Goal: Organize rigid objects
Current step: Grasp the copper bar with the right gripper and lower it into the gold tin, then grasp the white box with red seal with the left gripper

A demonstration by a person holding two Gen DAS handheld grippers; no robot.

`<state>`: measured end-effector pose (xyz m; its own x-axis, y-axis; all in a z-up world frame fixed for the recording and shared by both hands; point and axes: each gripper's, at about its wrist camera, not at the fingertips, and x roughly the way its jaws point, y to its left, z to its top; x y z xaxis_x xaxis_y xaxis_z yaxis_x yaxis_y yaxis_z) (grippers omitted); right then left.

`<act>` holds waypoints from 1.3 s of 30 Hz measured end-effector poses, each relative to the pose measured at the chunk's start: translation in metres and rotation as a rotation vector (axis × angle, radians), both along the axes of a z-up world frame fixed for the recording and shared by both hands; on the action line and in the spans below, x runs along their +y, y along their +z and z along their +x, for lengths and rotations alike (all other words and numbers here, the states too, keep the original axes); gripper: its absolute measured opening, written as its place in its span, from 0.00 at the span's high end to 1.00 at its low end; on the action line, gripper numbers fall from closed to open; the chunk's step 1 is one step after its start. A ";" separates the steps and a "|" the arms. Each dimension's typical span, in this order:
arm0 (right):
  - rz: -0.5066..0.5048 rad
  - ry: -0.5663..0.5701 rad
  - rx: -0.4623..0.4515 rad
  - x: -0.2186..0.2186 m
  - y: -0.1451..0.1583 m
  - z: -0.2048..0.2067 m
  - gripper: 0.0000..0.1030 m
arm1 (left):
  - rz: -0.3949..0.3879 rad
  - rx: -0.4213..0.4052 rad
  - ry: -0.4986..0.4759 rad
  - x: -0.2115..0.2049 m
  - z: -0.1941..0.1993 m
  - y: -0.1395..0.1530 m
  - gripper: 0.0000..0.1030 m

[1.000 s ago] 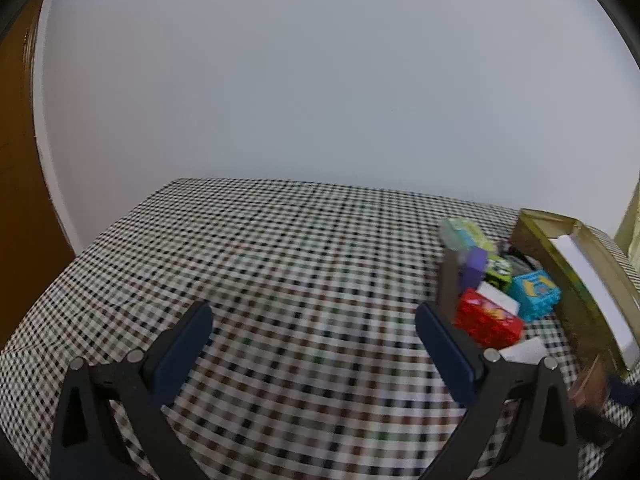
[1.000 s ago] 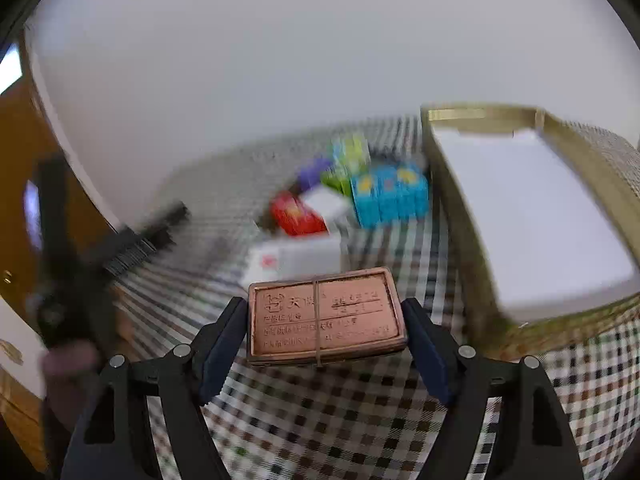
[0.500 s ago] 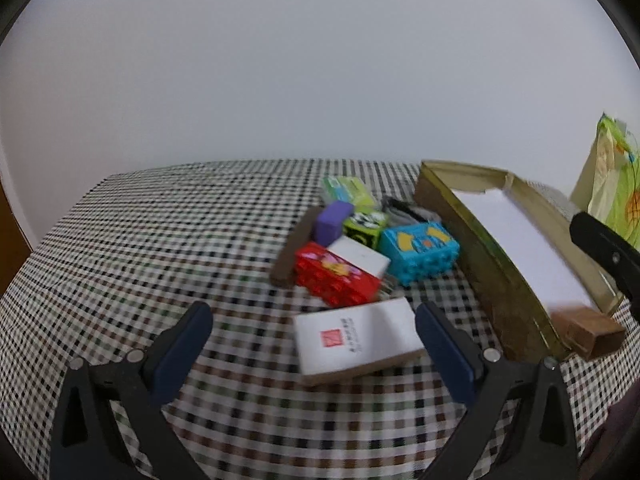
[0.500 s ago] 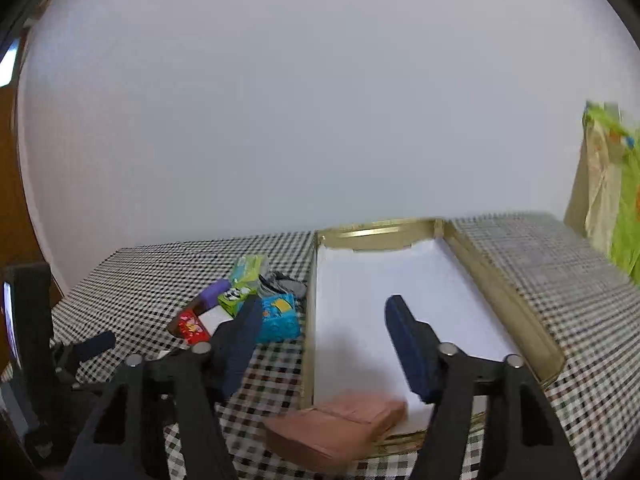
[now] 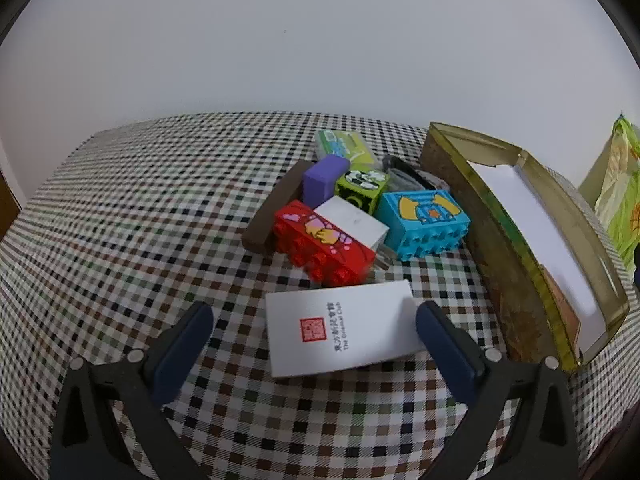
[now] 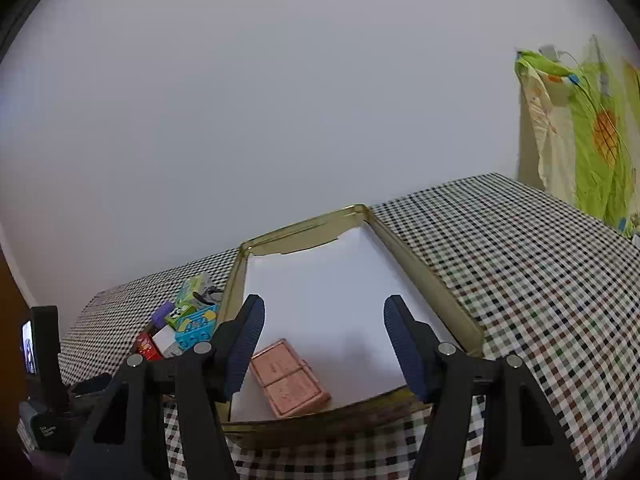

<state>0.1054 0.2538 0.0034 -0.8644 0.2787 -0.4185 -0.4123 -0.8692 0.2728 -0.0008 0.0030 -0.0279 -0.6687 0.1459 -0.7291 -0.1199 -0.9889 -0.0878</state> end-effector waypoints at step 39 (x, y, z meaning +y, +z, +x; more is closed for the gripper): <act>0.074 0.439 -0.624 -0.010 -0.039 -0.098 0.38 | 0.008 -0.038 -0.183 0.015 0.004 -0.003 0.10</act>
